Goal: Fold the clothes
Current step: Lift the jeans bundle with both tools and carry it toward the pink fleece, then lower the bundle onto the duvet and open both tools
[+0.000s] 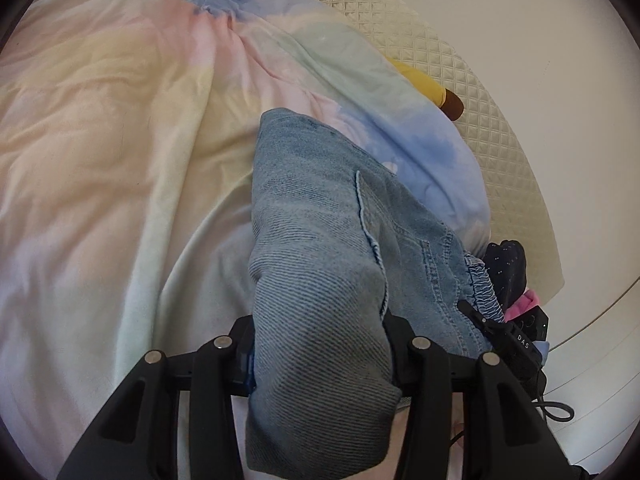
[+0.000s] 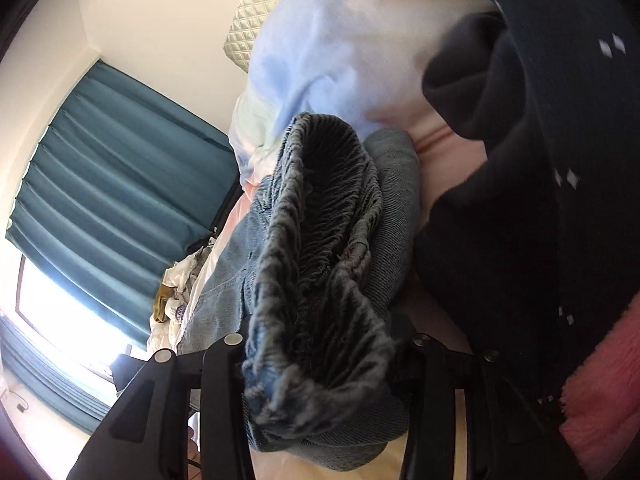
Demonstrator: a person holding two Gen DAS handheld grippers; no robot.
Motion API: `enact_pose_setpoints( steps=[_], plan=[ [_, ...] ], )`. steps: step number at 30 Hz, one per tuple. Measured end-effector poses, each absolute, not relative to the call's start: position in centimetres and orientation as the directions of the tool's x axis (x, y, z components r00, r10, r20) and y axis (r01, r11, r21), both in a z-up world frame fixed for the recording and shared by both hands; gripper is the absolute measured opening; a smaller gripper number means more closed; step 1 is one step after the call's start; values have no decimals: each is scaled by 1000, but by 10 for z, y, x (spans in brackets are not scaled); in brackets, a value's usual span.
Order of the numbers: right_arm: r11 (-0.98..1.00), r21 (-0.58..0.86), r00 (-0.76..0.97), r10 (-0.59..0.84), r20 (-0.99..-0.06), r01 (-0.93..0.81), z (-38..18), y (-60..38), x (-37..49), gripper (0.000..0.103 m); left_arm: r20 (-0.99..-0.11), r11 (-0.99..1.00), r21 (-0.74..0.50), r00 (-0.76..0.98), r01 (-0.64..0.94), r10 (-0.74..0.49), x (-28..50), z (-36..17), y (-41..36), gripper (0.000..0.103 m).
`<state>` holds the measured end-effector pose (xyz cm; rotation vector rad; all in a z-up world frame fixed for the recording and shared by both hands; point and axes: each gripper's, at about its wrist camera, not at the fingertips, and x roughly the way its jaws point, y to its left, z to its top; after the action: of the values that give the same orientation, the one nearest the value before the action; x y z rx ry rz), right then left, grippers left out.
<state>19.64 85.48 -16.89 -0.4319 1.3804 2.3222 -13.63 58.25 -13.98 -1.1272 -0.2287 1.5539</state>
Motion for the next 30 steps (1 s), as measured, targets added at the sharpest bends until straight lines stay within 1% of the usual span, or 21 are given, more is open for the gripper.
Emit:
enact_pose_setpoints(
  steps=[6, 9, 11, 13, 16, 17, 18, 22, 24, 27, 30],
  plan=[
    [-421, 752, -860, 190, -473, -507, -171, 855, 197, 42, -571, -376, -662, 112, -648, 813, -136, -140, 588, 48],
    [-415, 748, -852, 175, -493, -518, -169, 856, 198, 43, -611, -407, -636, 105, -655, 785, -132, -134, 590, 49],
    [-406, 746, -845, 161, -510, -527, -166, 857, 198, 44, -647, -436, -602, 88, -669, 757, -130, -130, 591, 54],
    [-404, 738, -835, 151, -529, -540, -162, 856, 199, 46, -689, -467, -552, 63, -690, 722, -126, -125, 590, 59],
    [-379, 725, -810, 145, -568, -575, -156, 855, 202, 55, -724, -489, -476, 9, -731, 690, -116, -115, 582, 63],
    [-365, 715, -795, 151, -587, -597, -154, 854, 204, 63, -734, -499, -442, -20, -745, 679, -112, -111, 578, 65],
    [-356, 701, -780, 164, -604, -618, -150, 852, 208, 68, -743, -508, -407, -48, -759, 668, -108, -106, 575, 65],
    [-385, 638, -737, 221, -638, -667, -127, 839, 225, 72, -749, -510, -308, -126, -803, 651, -90, -80, 559, 66],
    [-404, 592, -708, 261, -656, -697, -113, 831, 235, 76, -741, -506, -275, -155, -817, 653, -81, -64, 550, 66],
    [-429, 537, -677, 309, -668, -726, -91, 814, 248, 76, -724, -513, -225, -210, -828, 657, -66, -36, 537, 66],
    [-462, 510, -675, 332, -659, -725, -68, 792, 259, 76, -709, -513, -179, -251, -840, 659, -49, -8, 524, 66]
  ],
)
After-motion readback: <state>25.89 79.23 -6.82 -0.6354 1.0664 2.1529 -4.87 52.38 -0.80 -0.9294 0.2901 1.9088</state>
